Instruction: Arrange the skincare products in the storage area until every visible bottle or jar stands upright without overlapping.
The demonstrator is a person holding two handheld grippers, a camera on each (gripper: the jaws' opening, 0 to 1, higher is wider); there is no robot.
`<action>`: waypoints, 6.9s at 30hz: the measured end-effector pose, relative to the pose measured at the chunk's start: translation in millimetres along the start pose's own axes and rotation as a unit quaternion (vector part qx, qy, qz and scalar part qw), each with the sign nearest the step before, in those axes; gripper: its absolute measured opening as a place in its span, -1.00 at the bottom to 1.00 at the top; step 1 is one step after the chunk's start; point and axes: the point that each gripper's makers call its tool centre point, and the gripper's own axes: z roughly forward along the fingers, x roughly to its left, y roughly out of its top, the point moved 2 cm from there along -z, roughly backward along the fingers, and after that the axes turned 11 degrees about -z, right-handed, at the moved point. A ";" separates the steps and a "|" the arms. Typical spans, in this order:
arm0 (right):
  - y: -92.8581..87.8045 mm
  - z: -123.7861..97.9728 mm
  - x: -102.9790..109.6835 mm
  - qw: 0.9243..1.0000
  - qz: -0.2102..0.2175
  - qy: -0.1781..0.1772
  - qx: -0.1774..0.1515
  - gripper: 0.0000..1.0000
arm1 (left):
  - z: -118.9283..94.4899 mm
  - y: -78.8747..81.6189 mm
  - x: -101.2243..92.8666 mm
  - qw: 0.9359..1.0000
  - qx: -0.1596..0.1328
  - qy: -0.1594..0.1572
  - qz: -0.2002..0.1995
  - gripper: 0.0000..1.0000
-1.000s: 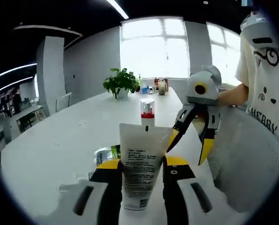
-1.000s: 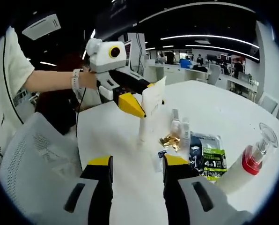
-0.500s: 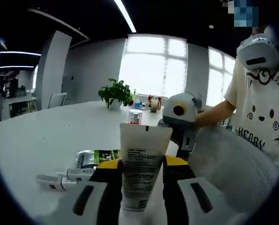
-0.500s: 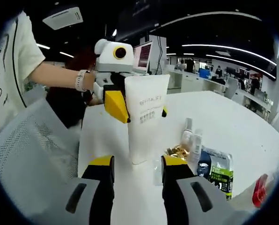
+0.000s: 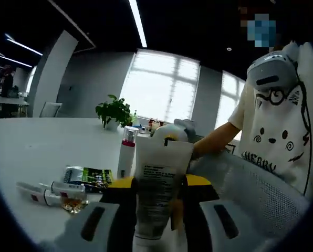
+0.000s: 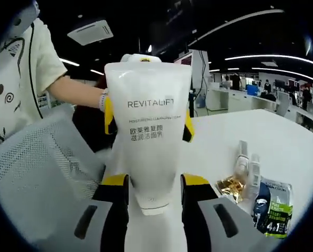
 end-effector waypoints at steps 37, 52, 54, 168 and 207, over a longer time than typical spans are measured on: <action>-9.4 -2.7 -20.1 0.971 0.046 -0.202 0.116 -0.45 | 6.3 20.6 8.9 0.940 -0.007 0.327 0.099 -0.55; -7.5 1.2 -22.4 0.961 0.059 -0.238 0.129 -0.42 | -4.4 18.3 15.7 0.907 -0.002 0.410 0.098 -0.75; -6.8 2.3 -22.5 0.960 0.059 -0.240 0.129 -0.41 | -8.0 18.5 16.1 0.899 -0.009 0.426 0.105 -0.78; -46.7 -193.6 -45.0 0.911 0.171 -0.355 0.118 0.15 | 142.9 17.2 94.5 0.985 0.105 0.104 0.091 -0.66; -44.4 -194.9 -46.8 0.914 0.168 -0.353 0.110 0.09 | 142.4 -10.9 104.6 0.983 0.136 0.101 0.075 -0.70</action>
